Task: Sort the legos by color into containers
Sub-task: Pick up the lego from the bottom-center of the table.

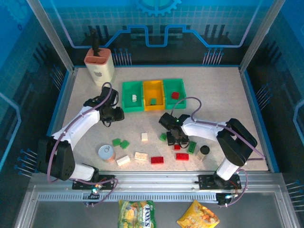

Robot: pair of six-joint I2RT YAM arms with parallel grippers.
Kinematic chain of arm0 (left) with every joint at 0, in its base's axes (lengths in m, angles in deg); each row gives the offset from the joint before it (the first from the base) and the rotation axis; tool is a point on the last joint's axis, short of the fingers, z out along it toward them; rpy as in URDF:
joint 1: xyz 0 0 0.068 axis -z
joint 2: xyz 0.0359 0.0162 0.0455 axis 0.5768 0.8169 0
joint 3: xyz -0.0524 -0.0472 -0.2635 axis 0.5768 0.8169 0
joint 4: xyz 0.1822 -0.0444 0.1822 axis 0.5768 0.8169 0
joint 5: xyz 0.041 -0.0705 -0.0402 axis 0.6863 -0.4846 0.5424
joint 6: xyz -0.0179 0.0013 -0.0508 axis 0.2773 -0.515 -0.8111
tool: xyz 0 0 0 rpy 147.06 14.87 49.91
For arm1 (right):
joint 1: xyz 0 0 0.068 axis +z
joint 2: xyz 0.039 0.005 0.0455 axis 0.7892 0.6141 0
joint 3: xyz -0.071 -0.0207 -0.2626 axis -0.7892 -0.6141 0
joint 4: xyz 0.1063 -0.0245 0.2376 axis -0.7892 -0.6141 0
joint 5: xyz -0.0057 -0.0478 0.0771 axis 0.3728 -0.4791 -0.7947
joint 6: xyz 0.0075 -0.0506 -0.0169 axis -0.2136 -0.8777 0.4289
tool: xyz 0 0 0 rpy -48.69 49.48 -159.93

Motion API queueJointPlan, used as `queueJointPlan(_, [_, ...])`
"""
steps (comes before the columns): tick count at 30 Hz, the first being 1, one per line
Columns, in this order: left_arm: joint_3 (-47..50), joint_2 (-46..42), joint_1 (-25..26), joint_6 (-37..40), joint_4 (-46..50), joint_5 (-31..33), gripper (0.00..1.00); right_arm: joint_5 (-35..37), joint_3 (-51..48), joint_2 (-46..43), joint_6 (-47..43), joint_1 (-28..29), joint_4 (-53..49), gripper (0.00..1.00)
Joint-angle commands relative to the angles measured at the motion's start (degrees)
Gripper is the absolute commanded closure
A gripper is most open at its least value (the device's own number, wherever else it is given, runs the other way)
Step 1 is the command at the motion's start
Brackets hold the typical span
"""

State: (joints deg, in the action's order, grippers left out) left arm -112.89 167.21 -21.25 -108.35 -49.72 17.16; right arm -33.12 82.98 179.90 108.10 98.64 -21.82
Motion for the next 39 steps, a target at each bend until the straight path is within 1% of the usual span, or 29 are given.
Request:
queueJointPlan(1, [0.63,-1.9,-0.34,-1.64,-1.05,-2.41,0.63,1.05,-0.38,0.84,2.52,1.56,-1.4,0.55])
queueJointPlan(5, [0.67,-2.14,-0.18,-2.22,-1.61,-3.02,0.63,1.79,0.02,1.11,3.24,2.42,-1.98,0.6])
queueJointPlan(8, [0.45,-2.11,-0.09,-2.22,-1.49,-3.17,0.63,2.05,0.47,1.02,3.34,2.86,-2.16,0.67])
queueJointPlan(16, [-0.3,-2.81,0.31,-2.14,-0.61,-3.3,0.63,3.61,2.04,0.41,2.97,3.24,-3.71,0.68])
queueJointPlan(22, [0.84,-3.32,0.6,-2.22,-0.42,-3.72,0.63,6.5,4.1,-0.82,0.88,2.81,-4.57,0.68])
queueJointPlan(29, [4.19,-4.69,1.18,-2.33,0.35,-4.15,0.63,7.31,7.43,-0.65,-3.08,0.06,-4.69,0.68])
queueJointPlan(39, [9.85,-6.73,2.87,-3.79,0.7,-3.62,0.62,5.73,15.33,1.33,-10.07,-7.19,-3.98,0.68])
